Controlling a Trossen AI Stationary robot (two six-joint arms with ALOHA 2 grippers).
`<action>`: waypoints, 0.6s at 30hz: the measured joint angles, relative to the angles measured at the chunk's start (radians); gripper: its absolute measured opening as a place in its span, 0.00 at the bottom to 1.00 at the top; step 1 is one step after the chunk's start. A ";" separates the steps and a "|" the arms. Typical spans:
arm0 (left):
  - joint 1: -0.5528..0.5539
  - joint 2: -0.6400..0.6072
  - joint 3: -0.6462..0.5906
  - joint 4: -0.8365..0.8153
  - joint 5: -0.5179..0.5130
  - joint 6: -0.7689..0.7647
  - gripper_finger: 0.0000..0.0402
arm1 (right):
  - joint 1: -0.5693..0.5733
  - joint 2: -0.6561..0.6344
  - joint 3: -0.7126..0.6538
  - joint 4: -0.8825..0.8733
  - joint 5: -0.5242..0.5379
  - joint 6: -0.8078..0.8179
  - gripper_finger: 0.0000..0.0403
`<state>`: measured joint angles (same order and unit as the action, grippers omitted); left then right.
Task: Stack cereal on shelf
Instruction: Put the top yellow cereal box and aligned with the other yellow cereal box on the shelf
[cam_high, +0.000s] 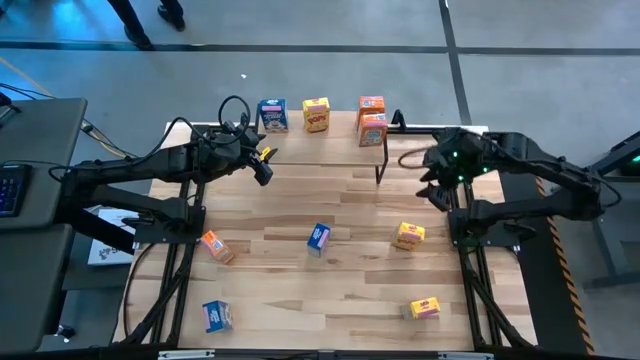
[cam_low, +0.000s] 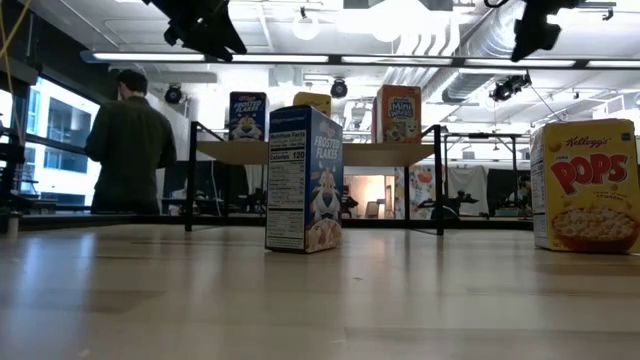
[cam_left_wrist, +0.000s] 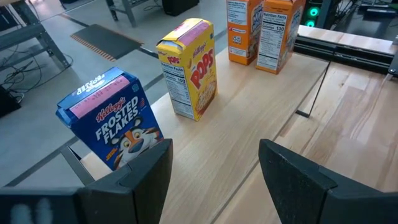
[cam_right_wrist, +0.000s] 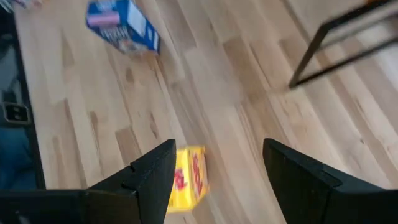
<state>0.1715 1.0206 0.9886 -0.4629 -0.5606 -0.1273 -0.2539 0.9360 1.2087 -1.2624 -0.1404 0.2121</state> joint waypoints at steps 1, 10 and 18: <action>0.000 0.000 0.000 0.000 0.000 0.000 0.57 | 0.031 0.000 0.000 -0.010 0.022 0.028 0.58; 0.000 0.000 0.000 0.000 0.000 0.000 0.57 | 0.265 0.001 0.000 -0.043 0.172 0.195 0.58; 0.000 0.000 0.000 0.000 0.000 0.000 0.57 | 0.412 0.002 -0.165 0.024 0.197 0.263 0.58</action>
<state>0.1715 1.0206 0.9886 -0.4629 -0.5606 -0.1272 0.1584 0.9379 1.0440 -1.2388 0.0565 0.4747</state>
